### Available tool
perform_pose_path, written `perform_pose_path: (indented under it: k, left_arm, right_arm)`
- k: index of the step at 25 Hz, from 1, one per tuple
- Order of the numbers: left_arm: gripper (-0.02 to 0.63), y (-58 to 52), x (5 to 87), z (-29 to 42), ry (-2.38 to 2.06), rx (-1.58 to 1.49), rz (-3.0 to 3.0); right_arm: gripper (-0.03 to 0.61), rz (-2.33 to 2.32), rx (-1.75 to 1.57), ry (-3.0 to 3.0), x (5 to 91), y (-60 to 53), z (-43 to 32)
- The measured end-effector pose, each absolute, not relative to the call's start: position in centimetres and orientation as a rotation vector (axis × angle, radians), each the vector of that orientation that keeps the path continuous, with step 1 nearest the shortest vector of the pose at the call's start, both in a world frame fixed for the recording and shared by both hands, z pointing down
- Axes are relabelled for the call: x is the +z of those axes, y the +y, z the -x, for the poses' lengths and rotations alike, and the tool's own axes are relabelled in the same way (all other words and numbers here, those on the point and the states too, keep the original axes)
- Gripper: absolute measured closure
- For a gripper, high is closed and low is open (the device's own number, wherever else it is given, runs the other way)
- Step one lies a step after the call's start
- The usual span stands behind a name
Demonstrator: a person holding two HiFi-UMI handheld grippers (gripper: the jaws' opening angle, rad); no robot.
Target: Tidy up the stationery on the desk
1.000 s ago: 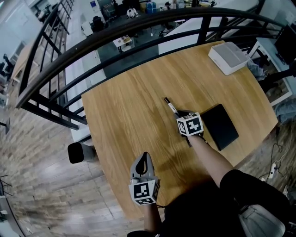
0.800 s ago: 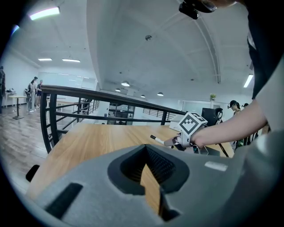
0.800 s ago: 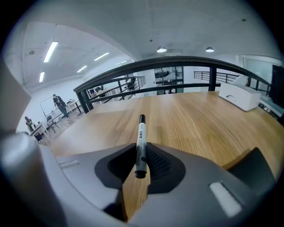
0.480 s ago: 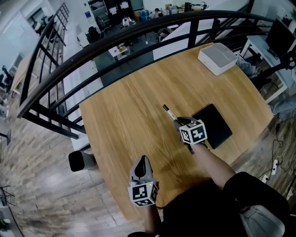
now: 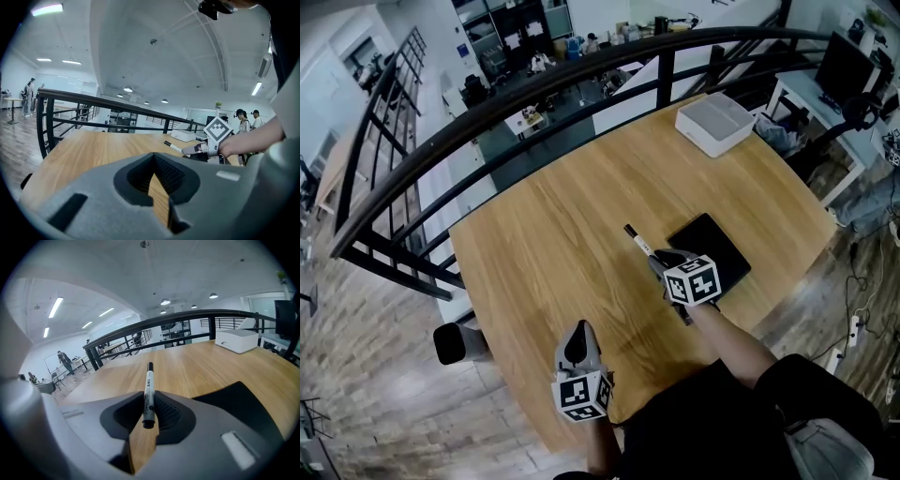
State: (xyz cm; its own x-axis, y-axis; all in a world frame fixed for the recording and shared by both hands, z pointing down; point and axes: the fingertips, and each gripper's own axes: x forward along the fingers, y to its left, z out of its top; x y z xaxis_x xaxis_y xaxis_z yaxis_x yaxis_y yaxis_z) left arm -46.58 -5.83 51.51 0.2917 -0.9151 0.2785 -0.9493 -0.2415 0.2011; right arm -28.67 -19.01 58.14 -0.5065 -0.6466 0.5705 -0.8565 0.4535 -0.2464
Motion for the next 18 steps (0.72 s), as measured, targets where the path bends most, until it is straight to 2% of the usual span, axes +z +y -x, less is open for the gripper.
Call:
perform_pose_path:
  k: [18]
  left_arm:
    - [0.617,-5.7,50.9,40.9,-1.642,0.135,-2.254]
  right_arm:
    - [0.499,-1.284,0.761,-2.324,57.4,-15.5,21.3]
